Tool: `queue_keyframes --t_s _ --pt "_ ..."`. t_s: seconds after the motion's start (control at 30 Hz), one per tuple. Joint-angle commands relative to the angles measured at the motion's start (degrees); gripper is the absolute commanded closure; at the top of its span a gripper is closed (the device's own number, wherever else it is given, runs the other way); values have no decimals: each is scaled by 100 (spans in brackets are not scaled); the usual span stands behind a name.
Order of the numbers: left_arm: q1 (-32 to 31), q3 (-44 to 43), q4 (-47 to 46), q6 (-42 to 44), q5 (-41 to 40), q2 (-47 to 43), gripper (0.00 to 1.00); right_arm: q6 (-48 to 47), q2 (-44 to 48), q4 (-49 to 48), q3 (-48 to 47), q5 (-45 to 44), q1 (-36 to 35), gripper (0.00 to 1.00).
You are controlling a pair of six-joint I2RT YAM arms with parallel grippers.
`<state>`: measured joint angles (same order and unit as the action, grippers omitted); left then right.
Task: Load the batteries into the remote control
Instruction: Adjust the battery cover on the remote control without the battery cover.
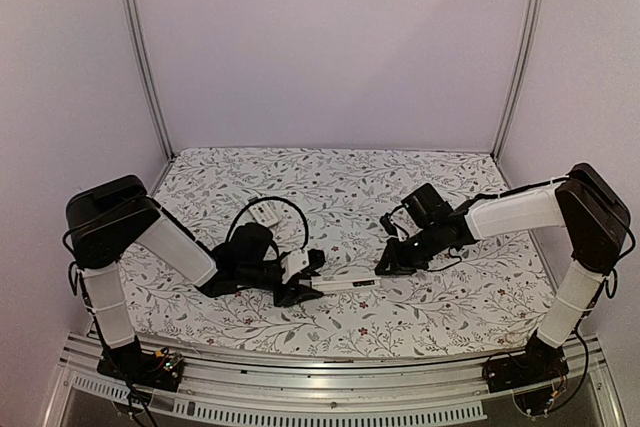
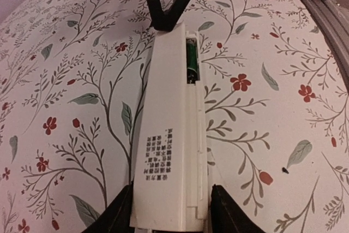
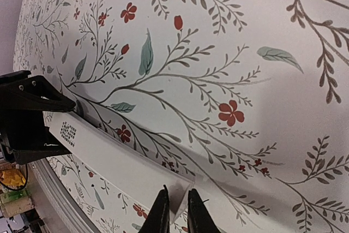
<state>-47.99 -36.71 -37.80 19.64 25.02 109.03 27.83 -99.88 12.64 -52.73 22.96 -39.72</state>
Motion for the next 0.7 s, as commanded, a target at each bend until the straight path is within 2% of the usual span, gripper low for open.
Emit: queue_keyframes --t_s 0.0,0.67 --pt "52 -43 89 -43 75 -71 54 -71 27 111 -29 25 -44 88" --pt "4 77 18 -21 108 -253 52 -143 264 100 7 -1 -96 82"
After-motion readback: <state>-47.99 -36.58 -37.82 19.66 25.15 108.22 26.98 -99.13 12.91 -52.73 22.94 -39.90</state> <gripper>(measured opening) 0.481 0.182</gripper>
